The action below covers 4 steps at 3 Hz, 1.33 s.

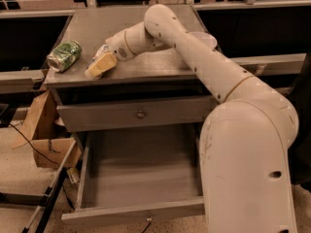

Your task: Place redbull can into middle drawer

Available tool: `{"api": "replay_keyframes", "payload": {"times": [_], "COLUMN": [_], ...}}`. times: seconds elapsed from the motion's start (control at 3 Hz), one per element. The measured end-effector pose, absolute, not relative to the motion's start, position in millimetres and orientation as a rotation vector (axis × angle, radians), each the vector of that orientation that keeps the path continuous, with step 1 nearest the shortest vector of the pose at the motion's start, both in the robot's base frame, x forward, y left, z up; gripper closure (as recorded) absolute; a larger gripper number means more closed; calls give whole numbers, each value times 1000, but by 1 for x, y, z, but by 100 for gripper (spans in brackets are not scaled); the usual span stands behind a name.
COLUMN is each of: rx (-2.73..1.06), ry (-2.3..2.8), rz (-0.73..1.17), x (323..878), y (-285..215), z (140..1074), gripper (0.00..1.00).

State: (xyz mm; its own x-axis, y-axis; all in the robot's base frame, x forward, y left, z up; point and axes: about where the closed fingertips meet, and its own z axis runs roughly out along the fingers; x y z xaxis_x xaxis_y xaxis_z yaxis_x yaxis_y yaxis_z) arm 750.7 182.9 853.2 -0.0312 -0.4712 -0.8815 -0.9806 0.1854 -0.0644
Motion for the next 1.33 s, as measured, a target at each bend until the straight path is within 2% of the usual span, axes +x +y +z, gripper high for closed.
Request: {"api": "replay_keyframes", "payload": {"times": [0.67, 1.33], "rx": [-1396, -1351], "ry": [1642, 1637], "rz": [762, 651], "x": [749, 718], "y": [179, 140], "z": [852, 882], "gripper": [50, 96]}}
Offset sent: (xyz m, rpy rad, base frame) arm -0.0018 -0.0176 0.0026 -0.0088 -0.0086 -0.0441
